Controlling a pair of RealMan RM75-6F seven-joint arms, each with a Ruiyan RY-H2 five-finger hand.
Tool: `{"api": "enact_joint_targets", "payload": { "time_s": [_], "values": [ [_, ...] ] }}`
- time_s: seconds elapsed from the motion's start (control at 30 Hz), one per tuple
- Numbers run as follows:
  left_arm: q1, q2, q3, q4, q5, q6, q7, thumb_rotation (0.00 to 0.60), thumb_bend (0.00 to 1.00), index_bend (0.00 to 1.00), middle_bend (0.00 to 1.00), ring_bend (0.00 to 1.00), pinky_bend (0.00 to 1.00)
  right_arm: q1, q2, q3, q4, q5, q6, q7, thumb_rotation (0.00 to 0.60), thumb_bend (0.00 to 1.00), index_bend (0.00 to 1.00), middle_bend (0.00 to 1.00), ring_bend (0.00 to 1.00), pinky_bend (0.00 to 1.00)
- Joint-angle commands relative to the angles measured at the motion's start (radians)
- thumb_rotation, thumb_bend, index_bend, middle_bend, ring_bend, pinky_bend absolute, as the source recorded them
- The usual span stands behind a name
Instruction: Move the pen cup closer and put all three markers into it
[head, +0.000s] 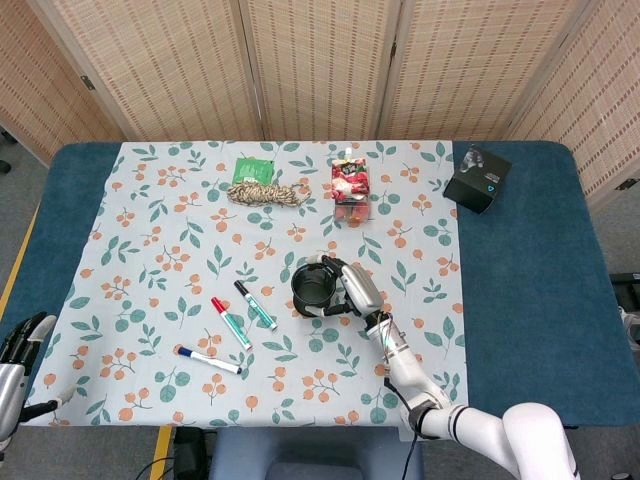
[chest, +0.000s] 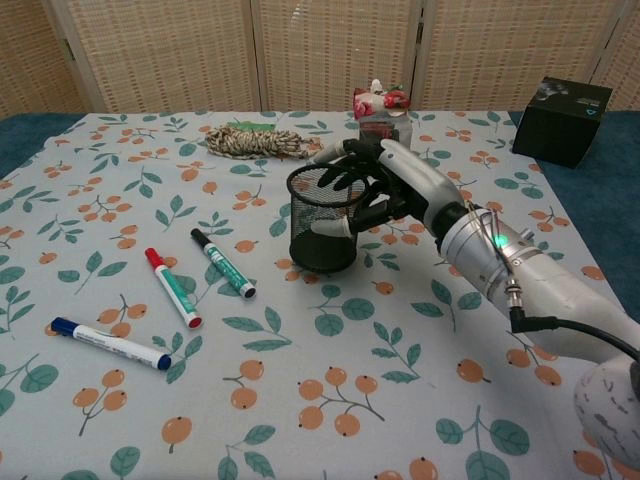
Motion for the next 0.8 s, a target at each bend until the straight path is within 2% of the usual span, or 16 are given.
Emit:
{"api": "enact_joint_targets", "payload": {
  "time_s": [0.03, 0.2, 0.27, 0.33, 0.37, 0.4, 0.43, 0.5, 0.6, 0.8],
  "values": [
    [0.002, 0.006, -0.004, 0.004, -0.012, -0.002, -0.013, 0.600, 0.12, 0.00, 0.10, 0.11, 0.45, 0.058, -0.059, 0.018, 0.081, 0.010, -0.044, 0.024, 0.600, 0.20, 0.38, 0.34, 0.31, 0.54],
    [0.016, 0.014, -0.001, 0.006, -0.005, 0.020, -0.039, 0.600, 0.12, 0.00, 0.10, 0.11, 0.45, 0.120, -0.133, 0.027, 0.189, 0.014, -0.081, 0.056, 0.600, 0.19, 0.38, 0.33, 0.31, 0.53],
    [0.020, 0.015, 0.002, 0.009, 0.000, 0.027, -0.045, 0.600, 0.12, 0.00, 0.10, 0.11, 0.45, 0.136, -0.158, 0.027, 0.229, 0.011, -0.076, 0.065, 0.600, 0.15, 0.37, 0.30, 0.31, 0.46],
    [0.023, 0.016, 0.003, 0.012, 0.002, 0.031, -0.048, 0.600, 0.12, 0.00, 0.10, 0.11, 0.45, 0.143, -0.167, 0.022, 0.248, 0.005, -0.070, 0.080, 0.600, 0.13, 0.30, 0.25, 0.28, 0.37],
    [0.024, 0.016, 0.002, 0.013, 0.002, 0.034, -0.051, 0.600, 0.12, 0.00, 0.10, 0.11, 0.45, 0.144, -0.160, 0.012, 0.249, -0.006, -0.065, 0.089, 0.600, 0.11, 0.22, 0.21, 0.25, 0.33],
    [0.025, 0.016, 0.001, 0.014, 0.000, 0.035, -0.053, 0.600, 0.12, 0.00, 0.10, 0.11, 0.45, 0.143, -0.151, 0.005, 0.245, -0.013, -0.058, 0.090, 0.600, 0.07, 0.09, 0.13, 0.17, 0.24],
    [0.026, 0.016, 0.000, 0.014, -0.002, 0.037, -0.054, 0.600, 0.12, 0.00, 0.10, 0.11, 0.45, 0.140, -0.139, 0.001, 0.234, -0.019, -0.045, 0.090, 0.600, 0.05, 0.04, 0.08, 0.12, 0.20],
    [0.027, 0.014, -0.002, 0.014, -0.006, 0.037, -0.053, 0.600, 0.12, 0.00, 0.10, 0.11, 0.45, 0.122, -0.098, -0.007, 0.185, -0.031, -0.006, 0.081, 0.600, 0.02, 0.00, 0.01, 0.03, 0.11],
    [0.025, 0.010, -0.005, 0.013, -0.013, 0.029, -0.039, 0.600, 0.12, 0.00, 0.10, 0.11, 0.45, 0.082, -0.008, -0.023, 0.061, -0.047, 0.048, 0.028, 0.600, 0.00, 0.00, 0.00, 0.00, 0.01],
    [0.016, 0.001, -0.013, 0.007, -0.028, 0.009, -0.002, 0.600, 0.12, 0.00, 0.10, 0.11, 0.45, -0.037, 0.268, -0.076, -0.329, -0.067, 0.128, -0.154, 0.600, 0.00, 0.00, 0.00, 0.00, 0.00]
  ]
}}
